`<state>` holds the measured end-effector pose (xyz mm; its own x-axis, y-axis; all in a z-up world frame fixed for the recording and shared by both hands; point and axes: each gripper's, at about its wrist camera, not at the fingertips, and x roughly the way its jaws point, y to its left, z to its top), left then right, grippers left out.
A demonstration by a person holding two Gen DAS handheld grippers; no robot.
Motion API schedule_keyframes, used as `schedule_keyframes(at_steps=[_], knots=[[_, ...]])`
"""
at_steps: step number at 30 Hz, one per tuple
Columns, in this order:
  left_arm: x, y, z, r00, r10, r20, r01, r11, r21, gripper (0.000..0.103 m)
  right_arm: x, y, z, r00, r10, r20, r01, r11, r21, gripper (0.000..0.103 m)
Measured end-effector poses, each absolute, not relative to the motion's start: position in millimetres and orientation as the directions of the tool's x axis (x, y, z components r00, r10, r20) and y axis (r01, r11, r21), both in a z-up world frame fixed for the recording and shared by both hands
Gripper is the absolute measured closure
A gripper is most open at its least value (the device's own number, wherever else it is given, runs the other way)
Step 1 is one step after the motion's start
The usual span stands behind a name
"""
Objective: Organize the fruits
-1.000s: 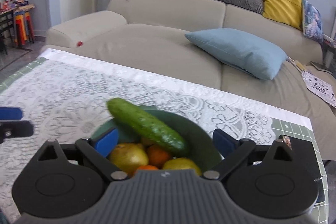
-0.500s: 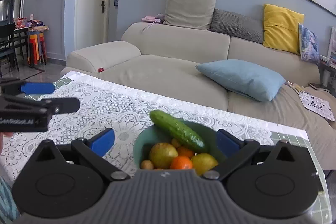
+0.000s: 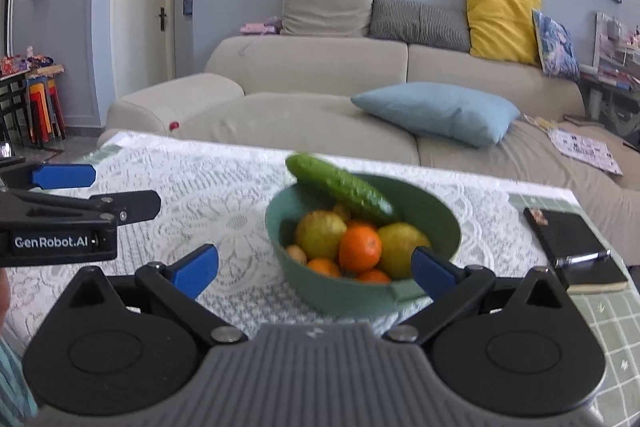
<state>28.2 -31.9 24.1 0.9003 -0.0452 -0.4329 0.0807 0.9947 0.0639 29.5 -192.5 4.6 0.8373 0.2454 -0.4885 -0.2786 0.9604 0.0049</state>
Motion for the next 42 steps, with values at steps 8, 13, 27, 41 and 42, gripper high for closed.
schedule_keyframes(at_steps=[8,13,27,41,42], knots=[[31.0,-25.9,1.7,0.859,-0.026,-0.512,0.062,0.997,0.054,0.005,35.6,-191.0,-10.5,0.823,0.238,-0.515,-0.271,0.963,0.012,0.004],[33.9,-21.1,-1.2,0.852,-0.019,-0.524,0.052,0.997,0.048,0.005,38.1,-185.4,-14.2,0.82,0.247,-0.516,-0.289,0.957,-0.001,0.004],[36.5,-18.1,-2.5,0.844,-0.004,-0.537,0.038,0.998,0.053,0.005,40.7,-182.5,-16.3,0.813,0.265,-0.518,-0.305,0.952,0.009,0.004],[35.2,-14.2,-0.6,0.843,0.009,-0.537,0.02,0.999,0.047,0.005,38.6,-180.9,-15.9,0.81,0.274,-0.518,-0.314,0.949,0.011,0.004],[35.1,-14.1,-0.4,0.843,0.009,-0.537,0.02,0.999,0.047,0.005,38.9,-180.7,-15.6,0.81,0.275,-0.519,-0.315,0.949,0.011,0.004]])
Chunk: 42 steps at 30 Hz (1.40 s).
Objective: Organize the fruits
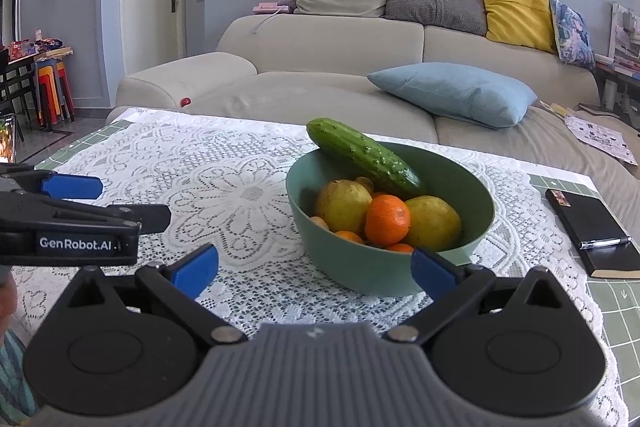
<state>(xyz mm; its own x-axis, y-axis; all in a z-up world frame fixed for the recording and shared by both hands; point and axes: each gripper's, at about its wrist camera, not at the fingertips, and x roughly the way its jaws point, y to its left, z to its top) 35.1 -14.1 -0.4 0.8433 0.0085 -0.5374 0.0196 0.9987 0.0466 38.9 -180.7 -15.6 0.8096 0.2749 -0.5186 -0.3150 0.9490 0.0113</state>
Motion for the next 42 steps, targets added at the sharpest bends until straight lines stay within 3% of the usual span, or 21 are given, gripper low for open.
schedule_keyframes(at_steps=[42], knots=[[35.2,-12.2,0.1,0.835,0.015,-0.55,0.008,0.999,0.04,0.005,39.4,-178.9,-18.5,0.797,0.296,-0.527,-0.338,0.941,0.018,0.004]])
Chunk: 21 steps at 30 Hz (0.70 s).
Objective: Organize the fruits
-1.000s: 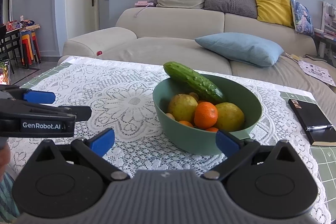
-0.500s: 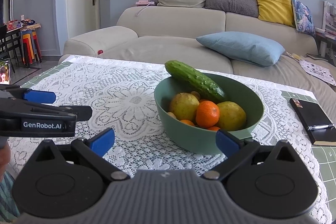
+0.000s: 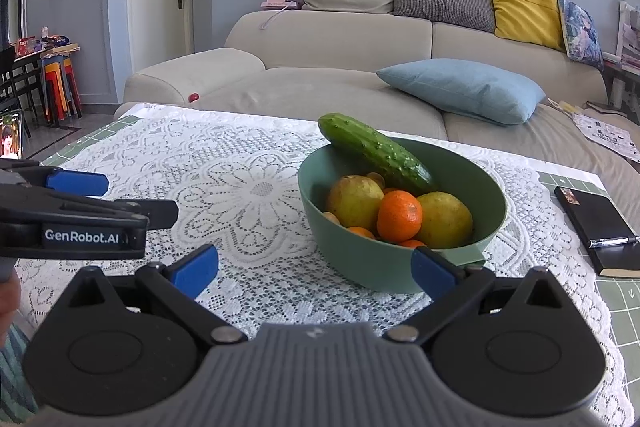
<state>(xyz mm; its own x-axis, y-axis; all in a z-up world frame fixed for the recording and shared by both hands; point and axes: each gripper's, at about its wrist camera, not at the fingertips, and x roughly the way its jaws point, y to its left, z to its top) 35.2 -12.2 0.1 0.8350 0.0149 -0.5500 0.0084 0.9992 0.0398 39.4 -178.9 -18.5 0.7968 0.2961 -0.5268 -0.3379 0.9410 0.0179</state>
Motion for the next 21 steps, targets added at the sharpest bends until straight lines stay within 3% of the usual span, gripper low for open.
schedule_keyframes(at_steps=[21], knots=[[33.1,-12.4,3.7,0.837,0.017,-0.548,0.005,0.999,0.039,0.005,39.8,-177.7,-18.8,0.796,0.303,-0.524,-0.344,0.939,0.02,0.004]])
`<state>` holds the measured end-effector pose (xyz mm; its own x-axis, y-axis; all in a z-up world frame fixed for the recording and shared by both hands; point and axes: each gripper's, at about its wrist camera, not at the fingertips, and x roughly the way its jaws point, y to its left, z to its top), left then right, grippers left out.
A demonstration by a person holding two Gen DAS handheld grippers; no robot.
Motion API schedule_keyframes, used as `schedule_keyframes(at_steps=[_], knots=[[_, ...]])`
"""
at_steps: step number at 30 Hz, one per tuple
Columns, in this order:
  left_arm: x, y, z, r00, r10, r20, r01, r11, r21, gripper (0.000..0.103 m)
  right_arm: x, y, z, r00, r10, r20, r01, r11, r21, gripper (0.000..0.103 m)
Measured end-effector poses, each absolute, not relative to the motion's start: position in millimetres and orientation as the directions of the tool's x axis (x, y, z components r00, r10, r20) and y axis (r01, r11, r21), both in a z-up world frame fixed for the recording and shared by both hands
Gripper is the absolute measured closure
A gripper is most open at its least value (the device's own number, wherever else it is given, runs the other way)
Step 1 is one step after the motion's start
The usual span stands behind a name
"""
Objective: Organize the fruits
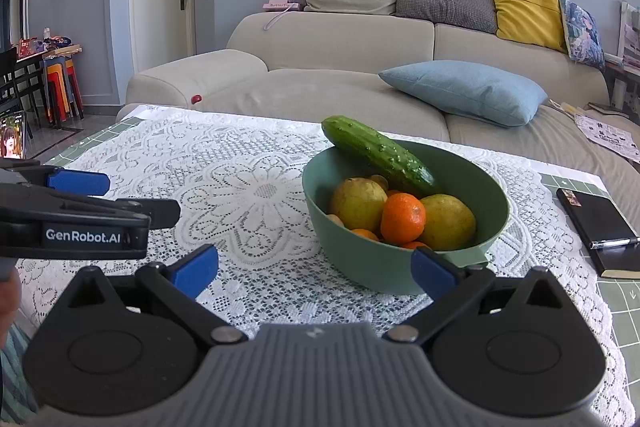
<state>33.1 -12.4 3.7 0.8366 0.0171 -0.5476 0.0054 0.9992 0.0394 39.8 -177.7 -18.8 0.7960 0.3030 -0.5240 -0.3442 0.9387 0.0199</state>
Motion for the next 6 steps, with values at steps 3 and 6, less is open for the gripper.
schedule_keyframes(at_steps=[3,6], knots=[[33.0,-12.2,3.4,0.833,0.01,-0.553,0.008,1.0,0.03,0.005,39.9,-177.8,-18.7,0.796,0.304,-0.524,-0.344,0.939,0.021,0.004],[32.7,-13.2,3.8,0.835,0.012,-0.551,0.01,0.999,0.037,0.005,39.9,-177.7,-18.8,0.796,0.303,-0.524,-0.343,0.939,0.021,0.004]])
